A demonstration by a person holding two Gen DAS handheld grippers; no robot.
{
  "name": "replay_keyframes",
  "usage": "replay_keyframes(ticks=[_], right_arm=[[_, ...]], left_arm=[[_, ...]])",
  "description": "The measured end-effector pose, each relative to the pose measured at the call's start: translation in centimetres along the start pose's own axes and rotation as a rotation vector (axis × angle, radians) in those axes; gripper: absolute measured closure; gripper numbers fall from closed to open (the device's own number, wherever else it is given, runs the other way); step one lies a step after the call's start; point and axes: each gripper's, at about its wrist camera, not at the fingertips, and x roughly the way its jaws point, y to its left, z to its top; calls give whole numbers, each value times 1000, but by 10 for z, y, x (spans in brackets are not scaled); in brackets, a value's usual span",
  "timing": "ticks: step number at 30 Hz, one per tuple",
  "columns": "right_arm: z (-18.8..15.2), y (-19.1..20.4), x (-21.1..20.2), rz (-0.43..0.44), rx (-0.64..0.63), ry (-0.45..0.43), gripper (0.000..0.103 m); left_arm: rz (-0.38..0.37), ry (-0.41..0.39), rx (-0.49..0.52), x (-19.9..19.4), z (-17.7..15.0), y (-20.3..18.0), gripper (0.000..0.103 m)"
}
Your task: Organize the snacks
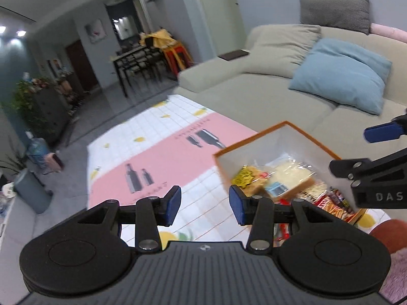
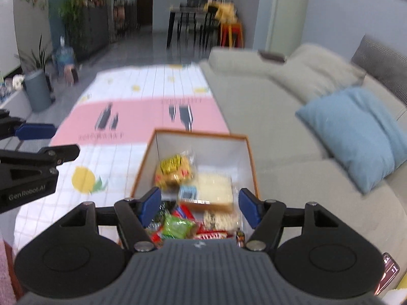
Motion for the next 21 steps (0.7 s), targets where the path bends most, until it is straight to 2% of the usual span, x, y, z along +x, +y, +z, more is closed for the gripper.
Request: replay_keyframes(ticks=[2,6,8,10,13,16,21], right_arm=[[-9,7,-11,-18,14,-52,36],[-30,22,-30,-41,30,-135,35],[-42,30,-38,-47,30,-178,33],[-54,40,-46,-69,13,-230,28],[-69,51,-48,-104,-6,-282,26],[-85,54,-46,-93,1,-289,20],[-103,57,-32,-96,6,-244,19]], left_arm=[[23,-1,-9,-5,-6,1,49],[25,-67,-37,-18,-27,3,48],[32,-74,-59,-22,-38,4,37],[47,-88,-65,-26,-49,4,36],[63,-104,-63,-29,-62,4,36],[42,-92,-84,-29,-75,4,31],[5,-13,-97,-13,-86,-3,30]])
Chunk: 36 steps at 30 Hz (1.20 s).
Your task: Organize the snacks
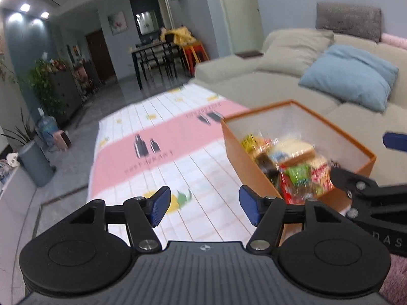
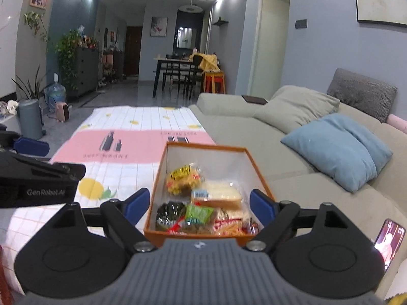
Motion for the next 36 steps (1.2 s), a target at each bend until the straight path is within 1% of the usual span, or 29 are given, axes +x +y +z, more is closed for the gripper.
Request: replay_keyframes(ticks=[5,7,11,15,18,27,36], right_arm=[[-7,-3,8,-4,25,14,18],[-9,-5,16,-3,49,41,18],[-14,-12,32,-2,106,125,18],[-17,-17,39,-5,154,165,18],[-19,-17,44,-12,160,188,18],[-21,-10,46,-17,121,199,18],[-22,-8,43,-21,104,195,18]], left_arm=[[-23,61,4,13,-8,-11,31],[-26,84,1,18,-9,-13,31],[-20,125,0,24,-16,-17,31],[-11,166,-16,30,-21,-14,31],[-13,193,-35,32,-22,-10,31],[-13,206,-63,31,-25,-2,31],[-12,203,-67,30,-23,-1,31]])
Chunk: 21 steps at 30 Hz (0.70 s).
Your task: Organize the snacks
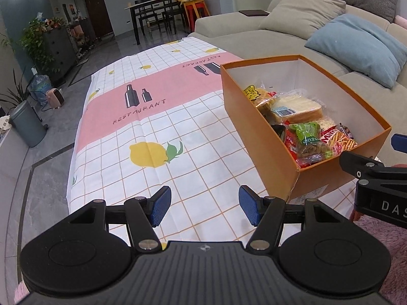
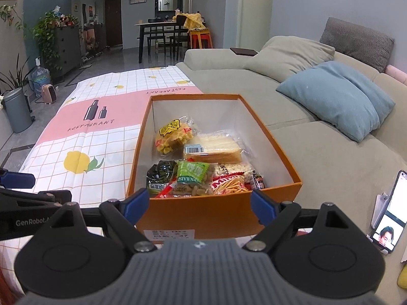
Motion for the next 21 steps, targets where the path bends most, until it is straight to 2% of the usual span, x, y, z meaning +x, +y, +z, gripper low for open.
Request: replay_keyframes(ticks=[21], right_arm=[[-1,4,-2,2,-28,0,18]], left_arm=[[-2,5,-7,0,-1,-2,31]])
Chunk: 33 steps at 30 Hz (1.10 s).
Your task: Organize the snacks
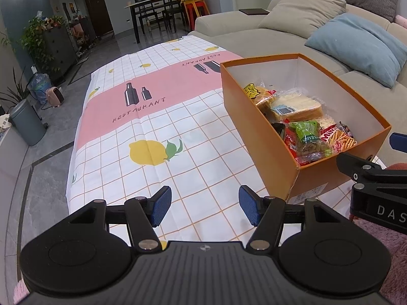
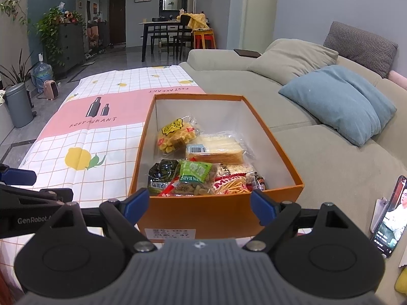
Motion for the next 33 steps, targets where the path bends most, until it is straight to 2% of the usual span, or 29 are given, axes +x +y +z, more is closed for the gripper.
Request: replay_keyframes(ticks=[33], right_arm=[[0,3,-2,6,-21,-3,19]], left_arm=[[-28,-6,-16,-7,2,1,31]])
